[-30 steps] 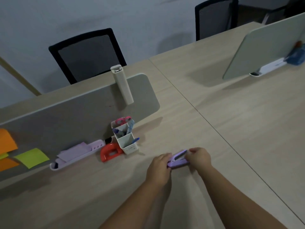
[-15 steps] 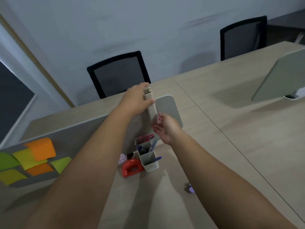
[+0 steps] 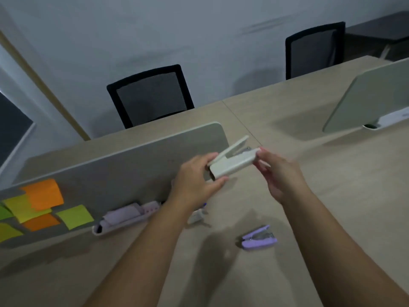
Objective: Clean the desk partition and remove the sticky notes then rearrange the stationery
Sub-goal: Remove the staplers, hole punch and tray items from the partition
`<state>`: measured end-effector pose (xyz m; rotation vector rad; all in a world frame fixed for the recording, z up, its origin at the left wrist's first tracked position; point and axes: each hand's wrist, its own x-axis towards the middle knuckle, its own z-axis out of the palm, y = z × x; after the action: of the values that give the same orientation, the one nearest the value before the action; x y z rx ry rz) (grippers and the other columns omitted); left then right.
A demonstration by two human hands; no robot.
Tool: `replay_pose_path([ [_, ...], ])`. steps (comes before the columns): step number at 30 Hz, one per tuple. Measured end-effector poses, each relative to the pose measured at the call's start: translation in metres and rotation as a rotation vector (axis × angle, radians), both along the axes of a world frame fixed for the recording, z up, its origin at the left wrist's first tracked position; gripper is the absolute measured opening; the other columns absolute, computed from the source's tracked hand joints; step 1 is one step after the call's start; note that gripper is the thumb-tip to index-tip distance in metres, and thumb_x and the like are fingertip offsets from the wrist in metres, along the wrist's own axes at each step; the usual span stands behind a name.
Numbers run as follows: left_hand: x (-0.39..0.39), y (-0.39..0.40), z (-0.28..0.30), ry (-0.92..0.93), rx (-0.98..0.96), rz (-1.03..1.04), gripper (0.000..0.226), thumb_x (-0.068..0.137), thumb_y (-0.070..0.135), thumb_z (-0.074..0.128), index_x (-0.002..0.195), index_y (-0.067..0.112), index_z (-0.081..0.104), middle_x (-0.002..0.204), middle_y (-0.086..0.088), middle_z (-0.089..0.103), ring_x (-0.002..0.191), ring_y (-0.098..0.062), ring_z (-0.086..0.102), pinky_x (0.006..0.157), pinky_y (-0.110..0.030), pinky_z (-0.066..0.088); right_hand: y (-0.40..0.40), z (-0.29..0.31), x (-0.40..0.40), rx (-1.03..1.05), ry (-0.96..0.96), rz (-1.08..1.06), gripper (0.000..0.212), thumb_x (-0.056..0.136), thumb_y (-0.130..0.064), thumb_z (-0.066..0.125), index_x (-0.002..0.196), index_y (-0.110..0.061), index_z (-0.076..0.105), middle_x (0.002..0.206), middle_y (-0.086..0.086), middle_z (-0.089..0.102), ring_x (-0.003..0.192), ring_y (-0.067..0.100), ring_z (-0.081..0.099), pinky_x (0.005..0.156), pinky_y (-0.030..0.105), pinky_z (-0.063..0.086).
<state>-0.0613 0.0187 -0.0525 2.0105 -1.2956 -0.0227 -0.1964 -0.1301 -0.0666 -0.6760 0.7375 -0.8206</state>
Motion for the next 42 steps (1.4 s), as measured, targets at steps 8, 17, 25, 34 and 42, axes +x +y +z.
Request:
replay_pose_path([
  [8,-0.108,0.035,-0.147,0.11,0.444,-0.232,0.068,0.072,0.056,0.058,0.129,0.019,0.056,0.126,-0.001,0.062,0.114,-0.023,0.055,0.099,-0.022,0.033,0.057,-0.128,-0.135,0.12,0.432,-0.042,0.015,0.081,0.007,0.065,0.096,0.006,0.061,0.082,0.017,0.063,0.074,0.022,0.061,0.063,0.018,0.058],
  [17,-0.137,0.053,-0.196,0.086,0.508,-0.254,0.062,0.08,0.041,0.066,0.136,0.024,0.047,0.134,0.004,0.051,0.121,-0.019,0.045,0.103,-0.023,0.031,0.091,-0.172,-0.169,-0.008,0.793,-0.012,0.016,0.074,-0.006,0.075,0.088,-0.008,0.067,0.081,0.007,0.069,0.069,0.017,0.062,0.064,0.027,0.051],
  [25,-0.139,0.06,-0.203,0.139,0.53,-0.143,0.068,0.078,0.04,0.069,0.139,0.025,0.041,0.13,0.001,0.045,0.119,-0.023,0.043,0.103,-0.029,0.037,0.095,-0.172,-0.163,-0.208,1.022,0.082,0.009,0.071,-0.021,0.075,0.076,-0.02,0.069,0.075,-0.005,0.07,0.076,0.017,0.067,0.073,0.03,0.05],
  [34,-0.106,0.117,-0.18,0.287,0.45,0.066,0.064,0.083,0.039,0.067,0.139,0.019,0.045,0.13,-0.003,0.046,0.123,-0.021,0.045,0.105,-0.026,0.034,0.121,-0.148,-0.1,-0.61,0.991,0.244,0.01,0.082,-0.014,0.062,0.087,-0.019,0.069,0.085,0.001,0.065,0.082,0.021,0.06,0.071,0.027,0.042],
  [42,-0.033,0.117,-0.143,0.606,0.232,0.396,0.052,0.09,0.024,0.063,0.139,0.014,0.047,0.138,-0.007,0.052,0.123,-0.022,0.053,0.106,-0.037,0.041,0.104,-0.145,0.021,-0.562,0.912,0.529,0.028,0.089,-0.013,0.052,0.111,-0.016,0.069,0.104,0.007,0.07,0.089,0.022,0.062,0.082,0.028,0.046],
])
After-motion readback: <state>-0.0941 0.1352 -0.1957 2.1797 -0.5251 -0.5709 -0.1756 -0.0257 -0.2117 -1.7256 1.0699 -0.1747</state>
